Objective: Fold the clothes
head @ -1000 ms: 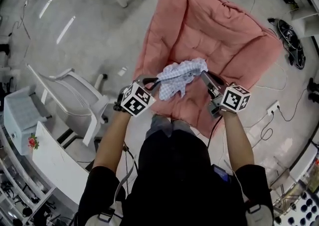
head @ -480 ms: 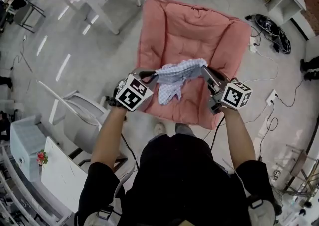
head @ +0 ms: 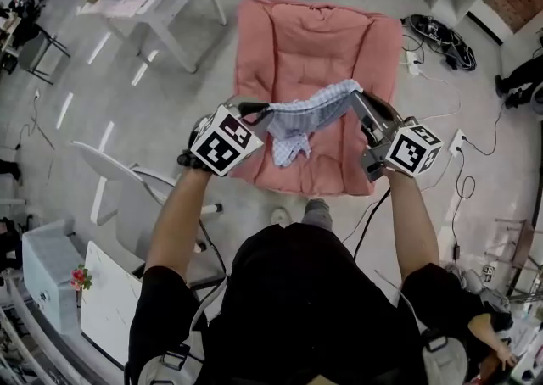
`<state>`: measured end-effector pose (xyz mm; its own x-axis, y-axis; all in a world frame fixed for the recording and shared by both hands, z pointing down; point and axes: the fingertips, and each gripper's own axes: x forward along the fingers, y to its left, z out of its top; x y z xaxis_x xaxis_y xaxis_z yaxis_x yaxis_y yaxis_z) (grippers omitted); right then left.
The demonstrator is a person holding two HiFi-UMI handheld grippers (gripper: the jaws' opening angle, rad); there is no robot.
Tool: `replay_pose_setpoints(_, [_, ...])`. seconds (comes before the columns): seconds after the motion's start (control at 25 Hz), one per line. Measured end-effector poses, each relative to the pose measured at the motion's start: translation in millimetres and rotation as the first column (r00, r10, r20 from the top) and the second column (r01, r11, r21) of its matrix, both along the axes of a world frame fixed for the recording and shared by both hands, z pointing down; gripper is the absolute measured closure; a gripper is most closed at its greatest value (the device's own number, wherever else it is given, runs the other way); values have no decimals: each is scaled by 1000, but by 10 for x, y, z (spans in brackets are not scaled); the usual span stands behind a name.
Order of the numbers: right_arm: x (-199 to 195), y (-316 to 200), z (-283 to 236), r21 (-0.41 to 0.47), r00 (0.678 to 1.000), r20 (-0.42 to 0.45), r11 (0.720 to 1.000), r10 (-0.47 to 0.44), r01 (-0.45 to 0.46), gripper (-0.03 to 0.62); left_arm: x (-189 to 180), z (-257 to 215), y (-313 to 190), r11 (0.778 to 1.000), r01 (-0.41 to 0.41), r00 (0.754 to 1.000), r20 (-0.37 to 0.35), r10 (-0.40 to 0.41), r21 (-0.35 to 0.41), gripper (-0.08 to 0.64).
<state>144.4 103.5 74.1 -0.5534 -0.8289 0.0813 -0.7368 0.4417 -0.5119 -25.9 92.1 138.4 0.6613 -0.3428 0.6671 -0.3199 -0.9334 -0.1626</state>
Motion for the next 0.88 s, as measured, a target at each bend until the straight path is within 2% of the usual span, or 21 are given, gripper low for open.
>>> replay_pose_setpoints(0.2, [11,369,-313,81,998,-16,995,67,-65,557,45,-247,220,998,-53,998,-29,54,28,509])
replay_pose_setpoints(0.48, [135,725,-461,128,985,-85,982,149,-137,557,249,-368,290,994,-103,992,-74,106,38,509])
replay_pose_setpoints(0.72, [309,621,-692,159,979,-88,973,183,-168,557,390,-640,262,987,-142,987,-61,147,77,509])
replay_pose_setpoints(0.88, [368,500,-844,180,978,-93,969,187,-168,555,420,-759,234,986,-143,988,-40,146,85,509])
